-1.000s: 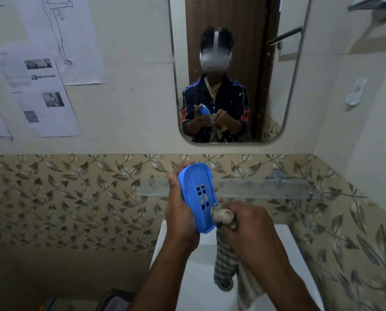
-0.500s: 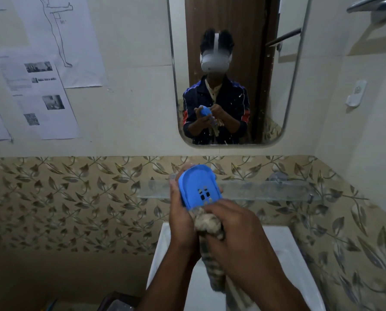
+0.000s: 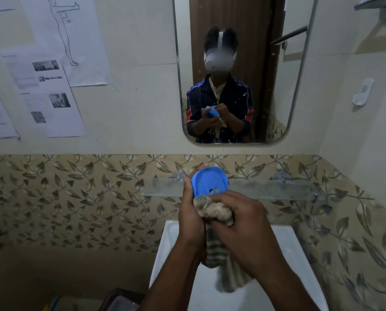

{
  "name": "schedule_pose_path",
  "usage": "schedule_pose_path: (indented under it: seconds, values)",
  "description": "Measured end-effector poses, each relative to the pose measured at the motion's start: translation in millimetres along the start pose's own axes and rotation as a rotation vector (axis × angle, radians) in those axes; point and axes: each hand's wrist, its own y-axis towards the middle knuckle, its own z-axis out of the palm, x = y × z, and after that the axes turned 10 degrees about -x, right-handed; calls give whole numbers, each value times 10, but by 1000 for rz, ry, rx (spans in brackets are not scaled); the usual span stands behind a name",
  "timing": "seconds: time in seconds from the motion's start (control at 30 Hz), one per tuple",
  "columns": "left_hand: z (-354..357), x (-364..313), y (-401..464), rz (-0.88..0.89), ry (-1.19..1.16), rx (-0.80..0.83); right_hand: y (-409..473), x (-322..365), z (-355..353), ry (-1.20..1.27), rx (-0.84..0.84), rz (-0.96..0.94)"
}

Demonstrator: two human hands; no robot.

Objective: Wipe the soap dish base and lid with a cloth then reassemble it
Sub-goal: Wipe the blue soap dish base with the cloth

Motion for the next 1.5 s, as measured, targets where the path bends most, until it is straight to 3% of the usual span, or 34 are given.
schedule_pose_path:
  seconds: [0.13,0.23,0.5,0.63,0.93,1.03,1.17,1.33,1.5]
  values:
    - [33,91,-60,-87,-22,35,131,-55,44,-12,-216,30]
    - [-2,137,-75,-123,-12,21,143,-118,44,-56,-268,67]
    - [-201,-10,48,-56,-12,-147,-225,-496,-12,-21,-161,258]
    - [-261,-23,129,-59,1,-276,-462,-562,77,93,-102,131]
    - [-442,160,262,-50,339,-462,-655,-866,407,-45,-187,93]
    - [-609,264,307,-55,368,-454,-711,-969,490,61,-215,346]
    - [-887,446,419,101,438,-554,-737,-1113,600,308,-156,763]
    - [-1262,801,598,186,468,-669,-836,-1434,815,367,-127,972]
    - [-1612,1154,918,134,486,-715,-1020,-1894,1068,300,-33,1175]
